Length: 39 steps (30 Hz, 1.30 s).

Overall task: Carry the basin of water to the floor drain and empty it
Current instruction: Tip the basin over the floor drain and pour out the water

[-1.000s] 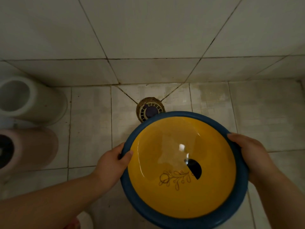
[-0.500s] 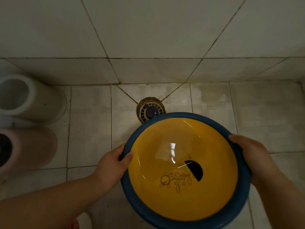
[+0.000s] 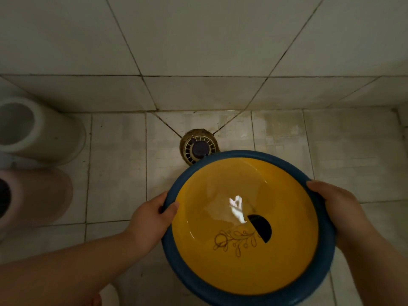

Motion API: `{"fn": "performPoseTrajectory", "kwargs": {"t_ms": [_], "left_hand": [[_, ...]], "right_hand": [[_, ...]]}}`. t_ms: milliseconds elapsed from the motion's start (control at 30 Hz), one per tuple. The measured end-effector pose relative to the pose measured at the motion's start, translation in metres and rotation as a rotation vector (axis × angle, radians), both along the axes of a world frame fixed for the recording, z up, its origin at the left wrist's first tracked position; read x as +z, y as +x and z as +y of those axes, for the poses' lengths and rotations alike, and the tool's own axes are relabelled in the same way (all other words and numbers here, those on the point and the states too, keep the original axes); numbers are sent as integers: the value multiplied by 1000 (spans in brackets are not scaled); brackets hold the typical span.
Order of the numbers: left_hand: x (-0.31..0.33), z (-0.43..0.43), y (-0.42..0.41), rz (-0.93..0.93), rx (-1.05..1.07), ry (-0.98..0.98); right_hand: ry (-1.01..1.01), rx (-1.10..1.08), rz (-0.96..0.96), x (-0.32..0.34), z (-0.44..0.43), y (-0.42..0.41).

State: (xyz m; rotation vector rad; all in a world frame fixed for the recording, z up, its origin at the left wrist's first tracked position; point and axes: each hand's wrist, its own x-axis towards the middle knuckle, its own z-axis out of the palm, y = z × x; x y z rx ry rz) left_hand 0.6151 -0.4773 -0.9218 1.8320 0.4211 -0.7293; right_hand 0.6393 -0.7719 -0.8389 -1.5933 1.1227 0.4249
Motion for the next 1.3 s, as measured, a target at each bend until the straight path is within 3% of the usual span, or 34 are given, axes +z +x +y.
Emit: {"fn": "performPoseTrajectory", "kwargs": {"t_ms": [1300], "left_hand": [[4,4,0,7,14,-30]], "right_hand": [[2,-7,3,10,7,2]]}}
